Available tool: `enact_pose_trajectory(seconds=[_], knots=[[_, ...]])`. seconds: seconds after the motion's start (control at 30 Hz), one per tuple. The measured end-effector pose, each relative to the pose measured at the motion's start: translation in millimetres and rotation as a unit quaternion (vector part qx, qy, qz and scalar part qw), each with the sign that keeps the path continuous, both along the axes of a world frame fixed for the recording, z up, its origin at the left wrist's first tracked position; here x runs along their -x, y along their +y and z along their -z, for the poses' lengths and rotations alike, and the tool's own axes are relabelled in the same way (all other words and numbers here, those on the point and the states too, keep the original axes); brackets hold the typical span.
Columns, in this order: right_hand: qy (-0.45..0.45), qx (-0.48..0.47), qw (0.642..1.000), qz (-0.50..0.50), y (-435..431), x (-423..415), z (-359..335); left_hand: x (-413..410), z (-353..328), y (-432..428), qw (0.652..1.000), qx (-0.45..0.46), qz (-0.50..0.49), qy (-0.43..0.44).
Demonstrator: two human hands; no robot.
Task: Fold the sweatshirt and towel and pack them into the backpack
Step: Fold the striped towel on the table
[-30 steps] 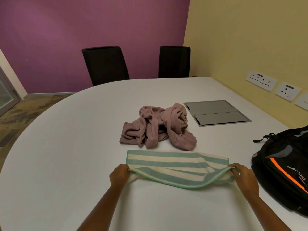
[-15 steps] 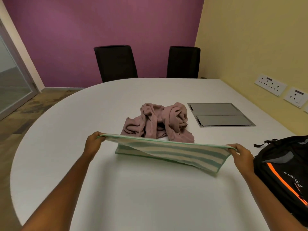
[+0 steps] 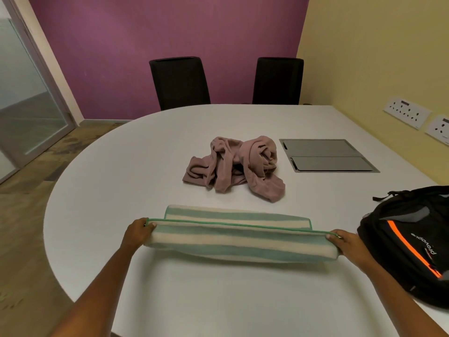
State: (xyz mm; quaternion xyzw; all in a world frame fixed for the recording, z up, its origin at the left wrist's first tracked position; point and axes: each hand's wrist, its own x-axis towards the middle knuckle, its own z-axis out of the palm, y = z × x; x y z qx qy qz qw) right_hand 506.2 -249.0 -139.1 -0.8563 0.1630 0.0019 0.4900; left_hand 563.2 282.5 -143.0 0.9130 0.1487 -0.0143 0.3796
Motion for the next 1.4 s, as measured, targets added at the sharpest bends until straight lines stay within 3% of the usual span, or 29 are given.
enact_pose_trajectory(seconds=[0.13, 0.47, 0.97, 1.4], knots=[[0.02, -0.015, 1.0, 0.002, -2.5, 9.0, 3.2, 9.7, 7.6, -4.5, 0.999, -0.019, -0.003, 0.035], [-0.032, 0.084, 0.996, -0.004, 15.7, -11.6, 12.1, 0.8, 14.6, -13.8, 0.999, -0.014, -0.01, 0.04], [-0.047, 0.104, 0.988, 0.104, 27.4, -57.1, 25.9, -64.3, 32.1, -18.7, 1.0, -0.006, 0.004, 0.009], [0.121, 0.106, 0.977, 0.137, 33.3, -78.1, 57.7, -92.6, 61.9, -25.1, 0.995, -0.051, -0.007, 0.081]])
